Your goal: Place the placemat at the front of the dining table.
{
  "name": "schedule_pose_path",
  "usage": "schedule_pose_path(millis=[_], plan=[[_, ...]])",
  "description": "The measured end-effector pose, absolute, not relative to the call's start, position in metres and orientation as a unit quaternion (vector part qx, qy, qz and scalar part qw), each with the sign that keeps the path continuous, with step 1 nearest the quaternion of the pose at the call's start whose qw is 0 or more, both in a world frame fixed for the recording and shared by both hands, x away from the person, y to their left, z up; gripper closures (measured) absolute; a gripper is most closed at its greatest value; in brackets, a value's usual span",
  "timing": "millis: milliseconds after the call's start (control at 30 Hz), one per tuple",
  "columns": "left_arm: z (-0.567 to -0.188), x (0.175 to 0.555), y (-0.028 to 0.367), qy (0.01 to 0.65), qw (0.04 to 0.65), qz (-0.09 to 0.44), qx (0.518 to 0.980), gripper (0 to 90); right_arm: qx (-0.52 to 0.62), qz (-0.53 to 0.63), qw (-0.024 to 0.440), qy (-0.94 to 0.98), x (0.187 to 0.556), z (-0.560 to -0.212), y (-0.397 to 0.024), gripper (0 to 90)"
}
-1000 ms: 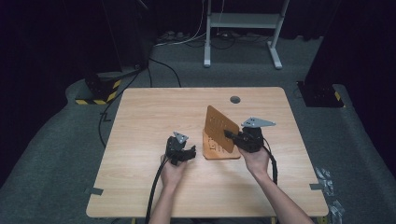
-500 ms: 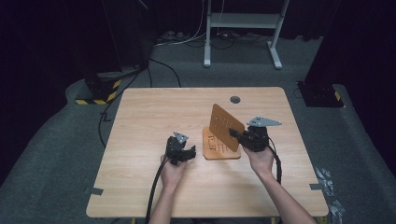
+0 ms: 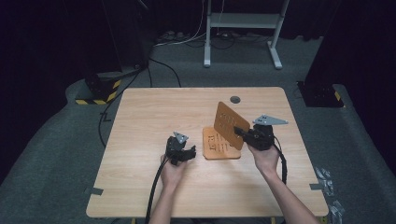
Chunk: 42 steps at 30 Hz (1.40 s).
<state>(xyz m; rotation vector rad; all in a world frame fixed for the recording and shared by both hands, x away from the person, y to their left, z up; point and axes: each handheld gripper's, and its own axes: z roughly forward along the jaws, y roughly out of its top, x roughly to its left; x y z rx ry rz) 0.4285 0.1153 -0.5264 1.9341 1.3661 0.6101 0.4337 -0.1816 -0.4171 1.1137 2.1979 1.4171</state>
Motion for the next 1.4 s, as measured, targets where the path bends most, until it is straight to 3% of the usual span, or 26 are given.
schedule_pose_path(millis=[1400], plan=[[-0.526, 0.429, 0.115, 0.525, 0.341, 0.235, 0.744, 31.4, 0.421, 0.498, 0.167, 0.740, 0.441, -0.407, -0.215, 86.4]])
